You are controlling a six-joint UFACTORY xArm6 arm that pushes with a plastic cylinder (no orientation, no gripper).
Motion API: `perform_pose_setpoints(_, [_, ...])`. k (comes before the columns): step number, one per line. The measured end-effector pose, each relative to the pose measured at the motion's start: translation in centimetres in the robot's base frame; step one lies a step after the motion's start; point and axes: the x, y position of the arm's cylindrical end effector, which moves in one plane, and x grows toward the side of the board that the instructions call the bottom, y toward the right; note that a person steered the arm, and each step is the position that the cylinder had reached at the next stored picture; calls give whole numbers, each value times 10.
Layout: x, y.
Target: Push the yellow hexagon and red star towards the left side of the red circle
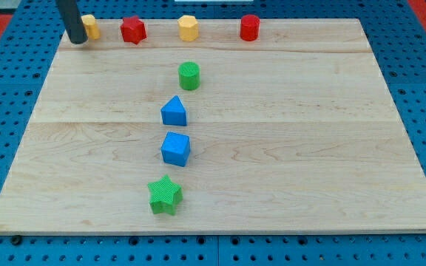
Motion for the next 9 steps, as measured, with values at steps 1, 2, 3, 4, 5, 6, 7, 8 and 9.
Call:
perform_pose_setpoints(1, [7, 0])
perform_pose_setpoints(2, [7, -2])
perform_pose_setpoints(3, [7, -2])
perform_pose_setpoints(4, [7, -2])
perform_pose_setpoints(5, [16, 18])
perform_pose_setpoints(6, [19, 56])
perform_pose_setpoints(7, [19, 107])
perform_pose_setpoints(8, [19, 197])
perform_pose_setpoints(9, [17, 210])
